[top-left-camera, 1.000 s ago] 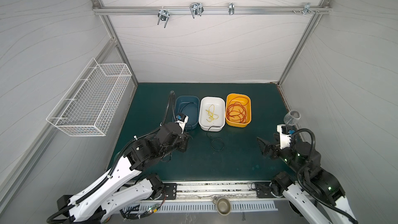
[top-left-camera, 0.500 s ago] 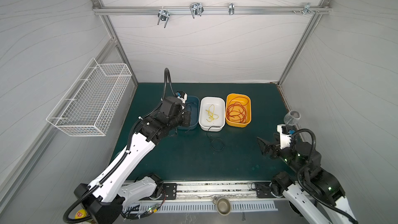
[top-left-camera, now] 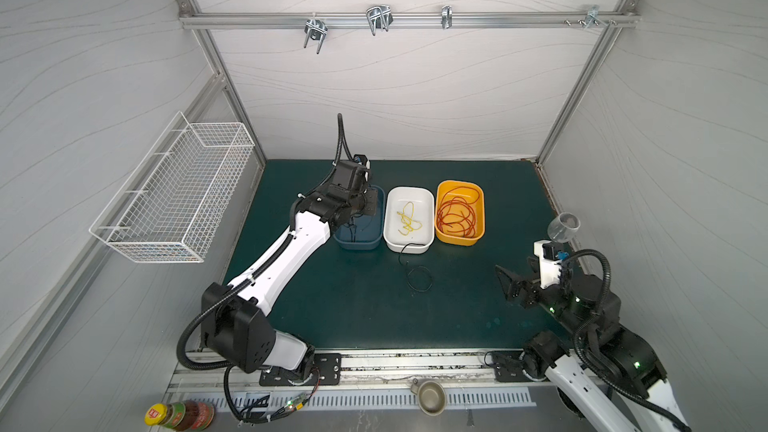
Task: Untangle the cables
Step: 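Carry the held black wire with the left gripper into the teal tub, then open the left gripper to release the black wire and withdraw it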
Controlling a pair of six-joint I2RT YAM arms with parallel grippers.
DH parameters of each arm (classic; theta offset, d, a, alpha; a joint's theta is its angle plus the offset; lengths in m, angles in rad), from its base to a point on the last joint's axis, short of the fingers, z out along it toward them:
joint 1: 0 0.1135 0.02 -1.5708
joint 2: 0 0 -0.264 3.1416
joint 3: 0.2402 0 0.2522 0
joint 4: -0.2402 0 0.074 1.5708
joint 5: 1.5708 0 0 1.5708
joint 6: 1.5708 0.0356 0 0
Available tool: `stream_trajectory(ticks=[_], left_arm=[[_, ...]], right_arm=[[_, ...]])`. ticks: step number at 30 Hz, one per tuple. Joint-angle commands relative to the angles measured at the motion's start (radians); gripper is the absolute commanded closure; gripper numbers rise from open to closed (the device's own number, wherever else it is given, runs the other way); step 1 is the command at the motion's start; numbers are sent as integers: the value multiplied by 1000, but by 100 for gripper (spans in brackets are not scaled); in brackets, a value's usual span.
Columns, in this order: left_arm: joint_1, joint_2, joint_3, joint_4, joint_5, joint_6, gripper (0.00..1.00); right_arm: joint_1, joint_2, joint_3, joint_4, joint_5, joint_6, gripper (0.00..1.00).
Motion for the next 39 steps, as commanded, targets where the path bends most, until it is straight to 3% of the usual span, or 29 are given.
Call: stream_trajectory(ticks=[1,18,28,39], left_arm=[[9,36,40,90,-15,36,100],[36,292,23,116,41,28,100],[45,412,70,42,1,45,100],[45,370,98,8,0,37,65]], right_arm=[[-1,-16,-9,26,-11,-23,1],[-1,-7,-13,29,-30,-29,1],[-1,1,-14,32,-47,-35,1],[1,19,-6,24,-58,-38,1]])
